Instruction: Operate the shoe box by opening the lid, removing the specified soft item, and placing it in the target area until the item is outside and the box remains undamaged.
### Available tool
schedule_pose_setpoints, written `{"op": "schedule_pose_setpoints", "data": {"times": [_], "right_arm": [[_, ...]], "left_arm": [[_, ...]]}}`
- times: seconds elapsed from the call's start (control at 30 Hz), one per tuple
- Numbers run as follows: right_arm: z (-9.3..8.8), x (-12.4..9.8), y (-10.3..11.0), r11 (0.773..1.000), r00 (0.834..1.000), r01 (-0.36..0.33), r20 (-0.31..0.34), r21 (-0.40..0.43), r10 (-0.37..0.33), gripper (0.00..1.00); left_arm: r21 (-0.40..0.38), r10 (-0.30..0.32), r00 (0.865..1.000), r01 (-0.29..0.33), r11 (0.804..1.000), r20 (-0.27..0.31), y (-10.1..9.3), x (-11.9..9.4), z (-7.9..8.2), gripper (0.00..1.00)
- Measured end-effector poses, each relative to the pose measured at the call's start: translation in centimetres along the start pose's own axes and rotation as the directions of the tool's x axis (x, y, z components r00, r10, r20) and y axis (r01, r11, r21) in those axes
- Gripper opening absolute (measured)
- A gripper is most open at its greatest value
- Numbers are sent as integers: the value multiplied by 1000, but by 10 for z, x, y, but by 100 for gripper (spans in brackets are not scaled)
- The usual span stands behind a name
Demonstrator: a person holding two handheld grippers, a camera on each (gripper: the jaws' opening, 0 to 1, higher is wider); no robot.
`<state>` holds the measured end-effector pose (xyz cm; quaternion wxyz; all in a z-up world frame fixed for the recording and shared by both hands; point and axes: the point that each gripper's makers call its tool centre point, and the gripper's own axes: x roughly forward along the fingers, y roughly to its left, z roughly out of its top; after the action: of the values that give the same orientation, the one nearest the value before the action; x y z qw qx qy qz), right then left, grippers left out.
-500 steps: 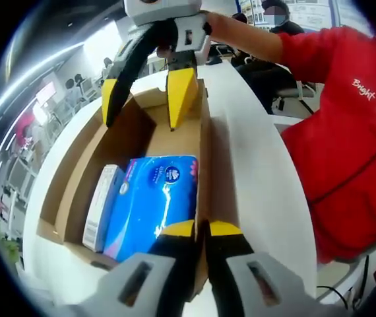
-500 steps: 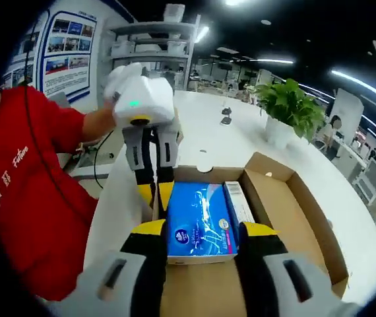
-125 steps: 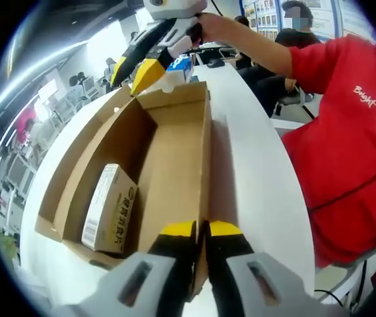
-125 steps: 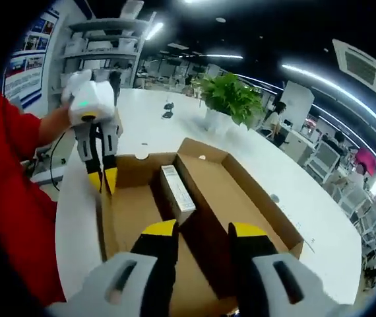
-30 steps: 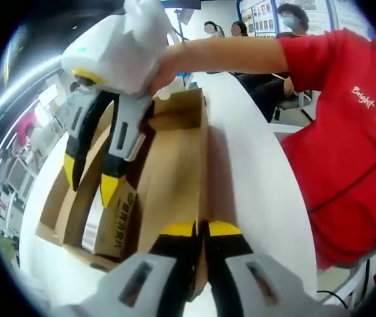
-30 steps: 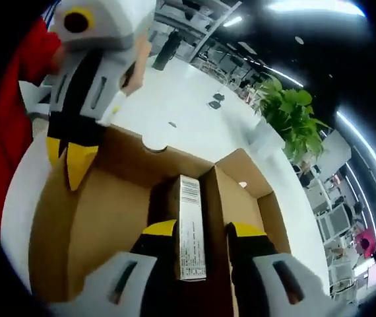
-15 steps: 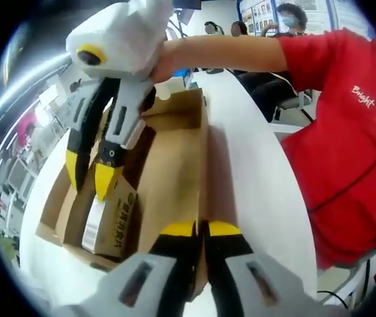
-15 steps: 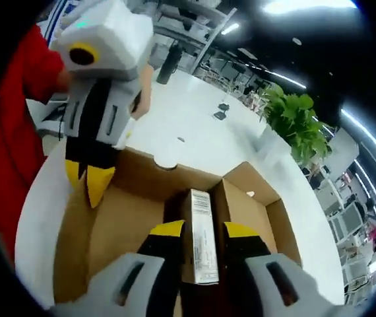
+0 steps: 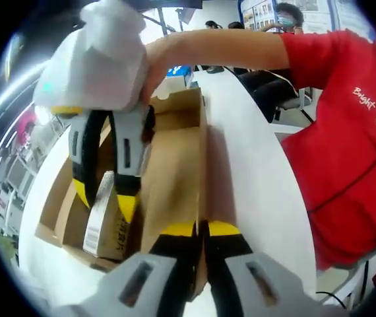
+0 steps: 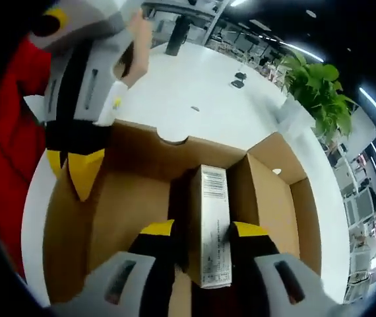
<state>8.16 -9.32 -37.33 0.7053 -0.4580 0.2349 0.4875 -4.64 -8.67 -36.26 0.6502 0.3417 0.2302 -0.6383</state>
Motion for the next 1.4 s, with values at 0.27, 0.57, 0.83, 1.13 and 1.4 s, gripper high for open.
{"op": "schedule_pose_setpoints", "data": {"times": [0.27,0.57,0.83,1.13,1.4], "right_arm": [[-28,-23,31,971,967,-199,-135,132,217,19],[-88,-66,48,933,842,-275,-411,232,351,19],[-71,-53,50,934,874,-292,-339,204,347,30],[-79,-32,51,949,837,-277,-447,150,315,22],[-75,-55,47,939,833,-306,-435,155,343,21]], "left_arm": [[-1,-2,1000,2,1000,-1,0,0,0,4],[1,0,1000,0,1000,-1,1,0,-1,4],[1,-1,1000,1,1000,-1,1,0,-1,4],[3,0,1000,0,1000,1,1,-1,0,4],[2,-2,1000,2,1000,2,2,-1,-1,4]]}}
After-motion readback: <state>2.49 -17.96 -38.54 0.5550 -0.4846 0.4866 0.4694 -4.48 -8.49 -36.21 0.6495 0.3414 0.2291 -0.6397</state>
